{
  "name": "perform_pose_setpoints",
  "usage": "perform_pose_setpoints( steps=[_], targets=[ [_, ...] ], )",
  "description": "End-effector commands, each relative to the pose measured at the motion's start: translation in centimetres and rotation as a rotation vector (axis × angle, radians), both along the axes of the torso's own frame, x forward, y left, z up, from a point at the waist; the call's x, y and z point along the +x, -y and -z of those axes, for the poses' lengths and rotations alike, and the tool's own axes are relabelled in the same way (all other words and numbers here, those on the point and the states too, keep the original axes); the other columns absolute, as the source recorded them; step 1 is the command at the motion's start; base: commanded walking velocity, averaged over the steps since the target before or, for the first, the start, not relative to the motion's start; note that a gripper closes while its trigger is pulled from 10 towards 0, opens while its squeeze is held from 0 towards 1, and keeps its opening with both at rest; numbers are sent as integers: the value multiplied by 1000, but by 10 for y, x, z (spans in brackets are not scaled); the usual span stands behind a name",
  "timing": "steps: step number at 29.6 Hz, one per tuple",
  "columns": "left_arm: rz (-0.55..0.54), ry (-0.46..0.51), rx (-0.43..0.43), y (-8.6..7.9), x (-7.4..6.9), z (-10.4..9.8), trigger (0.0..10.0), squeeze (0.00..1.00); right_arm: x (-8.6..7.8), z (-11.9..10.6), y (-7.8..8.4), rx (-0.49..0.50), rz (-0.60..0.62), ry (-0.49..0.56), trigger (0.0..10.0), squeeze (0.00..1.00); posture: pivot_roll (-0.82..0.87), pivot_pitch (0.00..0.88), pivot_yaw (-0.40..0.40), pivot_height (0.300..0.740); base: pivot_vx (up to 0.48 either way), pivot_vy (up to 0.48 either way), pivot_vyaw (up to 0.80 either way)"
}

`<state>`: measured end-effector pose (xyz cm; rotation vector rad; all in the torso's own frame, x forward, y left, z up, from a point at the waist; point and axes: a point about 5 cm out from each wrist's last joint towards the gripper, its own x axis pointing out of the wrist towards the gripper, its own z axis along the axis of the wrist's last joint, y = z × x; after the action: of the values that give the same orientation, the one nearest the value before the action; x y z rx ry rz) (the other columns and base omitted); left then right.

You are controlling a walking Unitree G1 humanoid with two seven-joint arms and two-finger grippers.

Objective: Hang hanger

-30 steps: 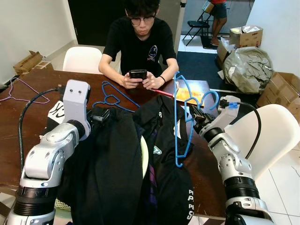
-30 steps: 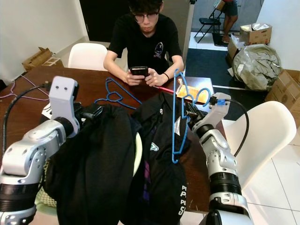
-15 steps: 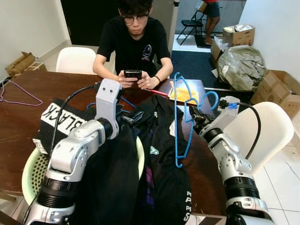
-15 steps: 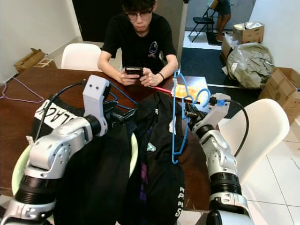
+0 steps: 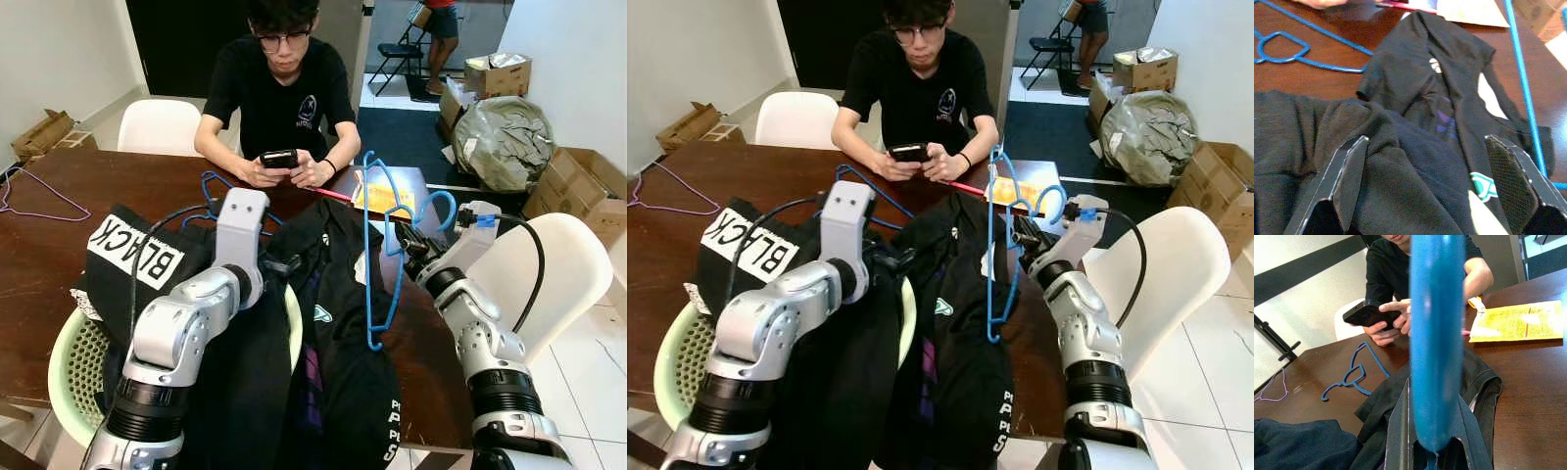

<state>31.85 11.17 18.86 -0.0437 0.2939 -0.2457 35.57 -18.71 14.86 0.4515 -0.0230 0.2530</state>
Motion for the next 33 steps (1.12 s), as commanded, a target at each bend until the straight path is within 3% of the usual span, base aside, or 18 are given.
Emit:
perform_pose_setpoints(
  steps=[1,3,10,20,23,27,33],
  targets=[
    [-68,-9,18,-8,1,2,10000,0,0,1,0,9,5,-3,10000,0,107,0,-35,740,0,0,0],
    [-174,23,28,-18,2,-6,10000,0,0,1,0,10,4,-4,10000,0,108,0,-36,740,0,0,0],
    [-287,40,93,-24,-3,-9,10000,0,0,1,-1,9,-1,-5,10000,0,112,0,-38,740,0,0,0],
    [-276,-14,73,-16,-5,4,10000,0,0,0,-1,10,0,-4,10000,0,110,0,-37,740,0,0,0],
    [-196,17,29,-3,-1,1,10000,0,0,0,-1,11,1,-2,10000,0,108,0,-35,740,0,0,0],
    [-173,25,21,2,1,-1,10000,0,1,0,-1,10,1,-2,10000,0,105,0,-36,740,0,0,0],
    [-132,-30,26,12,-1,12,10000,0,0,0,-1,11,2,-1,10000,0,103,0,-34,740,0,0,0]
  ],
)
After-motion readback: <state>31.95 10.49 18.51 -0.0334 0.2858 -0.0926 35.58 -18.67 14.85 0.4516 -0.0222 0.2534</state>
